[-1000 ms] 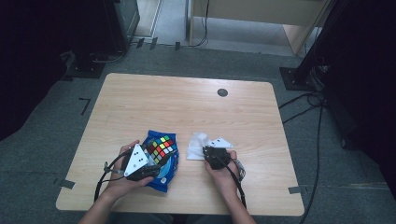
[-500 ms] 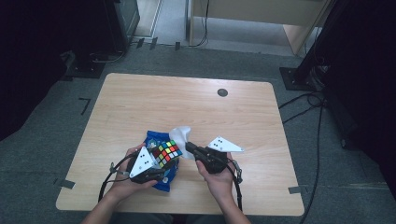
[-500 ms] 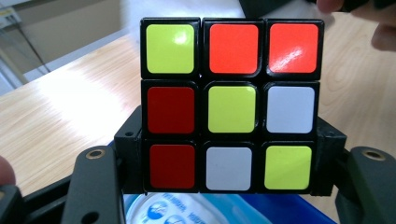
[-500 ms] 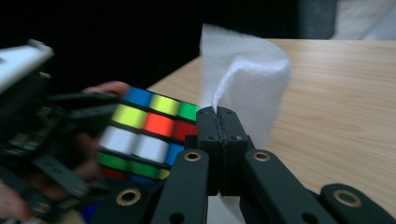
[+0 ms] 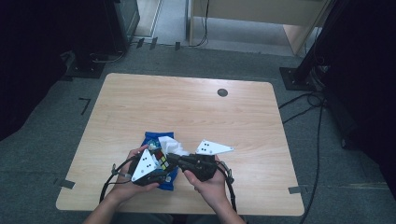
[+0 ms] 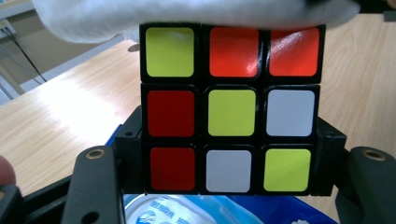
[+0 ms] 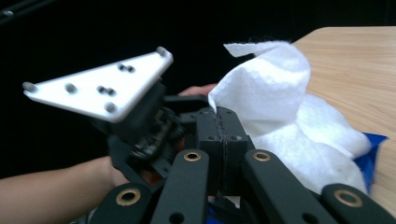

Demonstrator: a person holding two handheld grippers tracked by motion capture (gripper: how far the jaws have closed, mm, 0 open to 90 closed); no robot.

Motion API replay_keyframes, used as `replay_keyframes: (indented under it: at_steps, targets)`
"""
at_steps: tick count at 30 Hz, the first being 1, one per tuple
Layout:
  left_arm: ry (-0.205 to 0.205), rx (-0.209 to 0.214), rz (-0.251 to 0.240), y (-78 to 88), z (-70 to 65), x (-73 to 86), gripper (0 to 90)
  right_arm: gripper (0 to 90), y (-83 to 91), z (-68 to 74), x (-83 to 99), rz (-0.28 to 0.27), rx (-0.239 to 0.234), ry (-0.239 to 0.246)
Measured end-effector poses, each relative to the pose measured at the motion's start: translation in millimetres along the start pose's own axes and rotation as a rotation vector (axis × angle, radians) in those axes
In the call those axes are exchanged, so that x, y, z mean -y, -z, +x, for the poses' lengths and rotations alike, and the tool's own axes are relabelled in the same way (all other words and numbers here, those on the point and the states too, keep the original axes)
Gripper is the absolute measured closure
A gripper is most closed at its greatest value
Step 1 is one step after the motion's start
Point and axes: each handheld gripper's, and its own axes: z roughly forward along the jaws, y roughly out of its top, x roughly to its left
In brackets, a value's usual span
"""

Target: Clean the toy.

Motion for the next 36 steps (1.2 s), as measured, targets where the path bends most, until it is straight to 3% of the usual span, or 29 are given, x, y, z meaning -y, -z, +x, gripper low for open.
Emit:
replay_keyframes:
  at_steps: [2,6,8,10,15,19,23,25,29,33,34,36]
  targets:
    - [0.0,0.003,-0.007,1.8,1.1,0.3,33.8,90.0,2.1,-6.3,2.0,-0.015,0.006,-0.018]
    - [-0.001,0.02,-0.039,5.6,2.3,-1.7,34.1,90.0,7.1,-23.6,9.2,-0.022,0.07,-0.068]
    - [-0.014,0.019,-0.025,4.4,1.7,-1.6,34.1,90.0,8.0,-30.4,14.0,-0.03,0.058,-0.111]
    - [-0.017,0.014,-0.018,3.1,1.1,-0.8,34.1,90.0,8.3,-32.7,15.9,-0.033,0.07,-0.119]
    - [0.014,0.011,-0.083,11.1,4.1,-5.2,34.1,89.9,11.5,-37.0,15.8,-0.041,0.114,-0.141]
    - [0.05,0.011,-0.129,17.9,10.7,-7.7,34.1,89.8,7.7,-41.0,21.0,-0.022,0.076,-0.182]
    - [0.06,0.001,-0.143,20.9,13.2,-7.8,34.2,89.4,3.6,-42.9,24.6,0.012,0.072,-0.18]
    - [0.061,-0.008,-0.145,21.9,13.8,-7.6,34.2,88.8,5.3,-44.7,24.1,0.016,0.125,-0.167]
    - [0.067,-0.014,-0.146,22.1,14.9,-6.7,34.2,84.1,15.3,-56.1,23.3,0.016,0.326,-0.132]
    - [0.068,-0.02,-0.143,21.5,16.5,-6.0,34.2,61.2,27.6,-68.2,22.4,0.001,0.52,-0.141]
    - [0.07,-0.023,-0.142,21.5,16.8,-6.0,34.2,56.5,31.2,-69.0,20.9,-0.011,0.548,-0.15]
    - [0.073,-0.024,-0.145,21.5,17.0,-6.2,34.2,49.6,36.8,-67.7,16.9,-0.047,0.554,-0.177]
